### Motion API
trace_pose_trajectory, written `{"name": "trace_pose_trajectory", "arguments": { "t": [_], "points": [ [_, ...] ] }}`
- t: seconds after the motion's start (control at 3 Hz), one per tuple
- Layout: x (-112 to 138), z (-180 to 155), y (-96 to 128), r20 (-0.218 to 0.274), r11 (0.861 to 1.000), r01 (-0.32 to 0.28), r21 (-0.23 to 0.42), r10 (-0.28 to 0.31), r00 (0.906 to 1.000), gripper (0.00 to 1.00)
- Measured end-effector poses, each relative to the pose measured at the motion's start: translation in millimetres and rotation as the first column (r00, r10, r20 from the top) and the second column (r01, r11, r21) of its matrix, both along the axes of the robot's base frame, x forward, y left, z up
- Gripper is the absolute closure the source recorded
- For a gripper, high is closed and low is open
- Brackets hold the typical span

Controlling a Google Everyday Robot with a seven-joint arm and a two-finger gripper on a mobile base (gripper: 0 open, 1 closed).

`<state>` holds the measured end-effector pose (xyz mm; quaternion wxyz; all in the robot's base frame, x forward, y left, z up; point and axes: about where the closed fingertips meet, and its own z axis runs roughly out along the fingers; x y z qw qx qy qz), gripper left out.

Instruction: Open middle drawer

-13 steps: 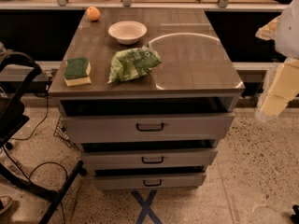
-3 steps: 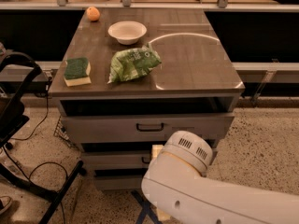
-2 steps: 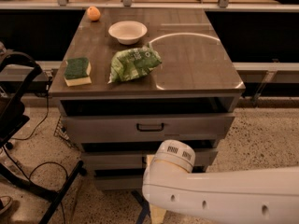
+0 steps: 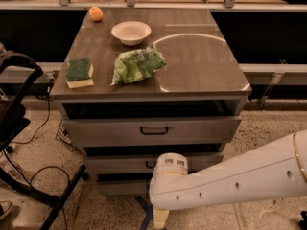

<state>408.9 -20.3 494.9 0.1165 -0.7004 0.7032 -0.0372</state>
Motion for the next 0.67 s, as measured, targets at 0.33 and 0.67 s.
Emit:
{"name": "trace_pose_trajectory", "arguments": {
  "t": [0.33,0.67],
  "points": [
    [27.3,-31.8,-5.9,0.049,1.000,0.020,-0.021,-0.019,0.9986,0.00],
    [26.5,-31.6,-5.9,0.046,1.000,0.021,-0.021,-0.020,0.9987,0.00]
  ]
}}
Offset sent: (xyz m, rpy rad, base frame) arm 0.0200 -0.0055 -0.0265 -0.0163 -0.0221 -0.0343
